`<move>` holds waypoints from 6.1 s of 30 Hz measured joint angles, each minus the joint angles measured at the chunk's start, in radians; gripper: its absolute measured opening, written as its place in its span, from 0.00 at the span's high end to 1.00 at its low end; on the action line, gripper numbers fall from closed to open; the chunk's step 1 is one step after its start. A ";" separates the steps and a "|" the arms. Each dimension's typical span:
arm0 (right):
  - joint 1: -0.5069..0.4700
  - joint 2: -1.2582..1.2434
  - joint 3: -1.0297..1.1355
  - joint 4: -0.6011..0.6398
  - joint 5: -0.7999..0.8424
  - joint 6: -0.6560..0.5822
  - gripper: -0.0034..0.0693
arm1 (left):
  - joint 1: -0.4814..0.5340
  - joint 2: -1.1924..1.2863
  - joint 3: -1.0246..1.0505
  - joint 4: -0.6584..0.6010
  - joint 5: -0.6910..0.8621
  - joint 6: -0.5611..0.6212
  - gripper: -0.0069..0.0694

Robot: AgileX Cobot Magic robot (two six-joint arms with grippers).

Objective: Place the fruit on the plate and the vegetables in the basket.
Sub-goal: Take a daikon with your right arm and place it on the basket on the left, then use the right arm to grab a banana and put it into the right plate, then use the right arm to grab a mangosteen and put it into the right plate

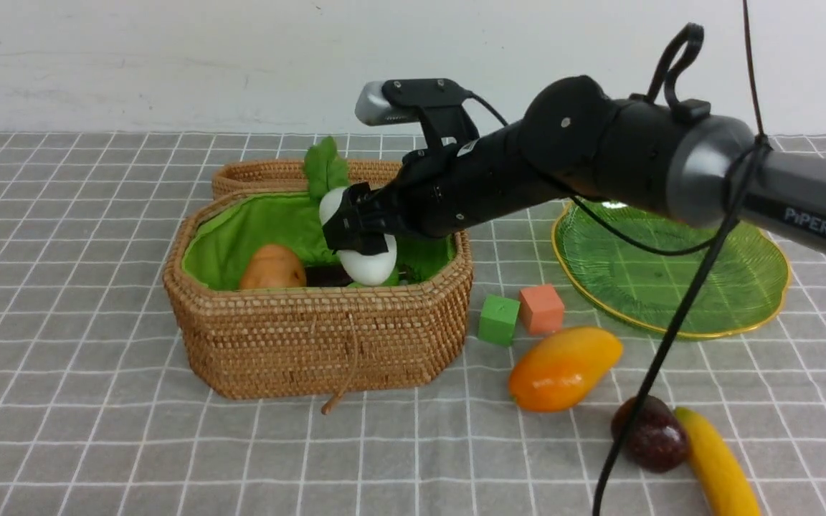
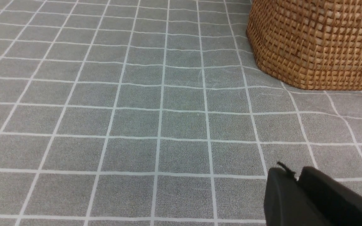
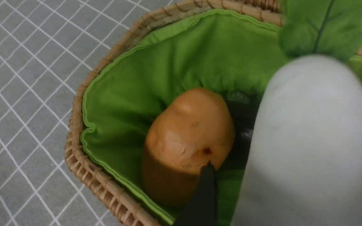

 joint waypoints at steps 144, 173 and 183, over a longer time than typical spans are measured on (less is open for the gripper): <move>-0.092 -0.458 0.732 -0.582 0.188 0.760 0.19 | 0.000 0.000 0.000 0.000 0.000 0.000 0.69; -0.499 -0.015 0.147 -0.526 0.019 0.734 0.17 | 0.000 0.000 0.000 0.000 0.000 0.000 0.68; -0.498 -0.082 0.148 -0.526 0.152 0.834 0.05 | 0.000 0.000 0.000 0.000 0.000 0.000 0.68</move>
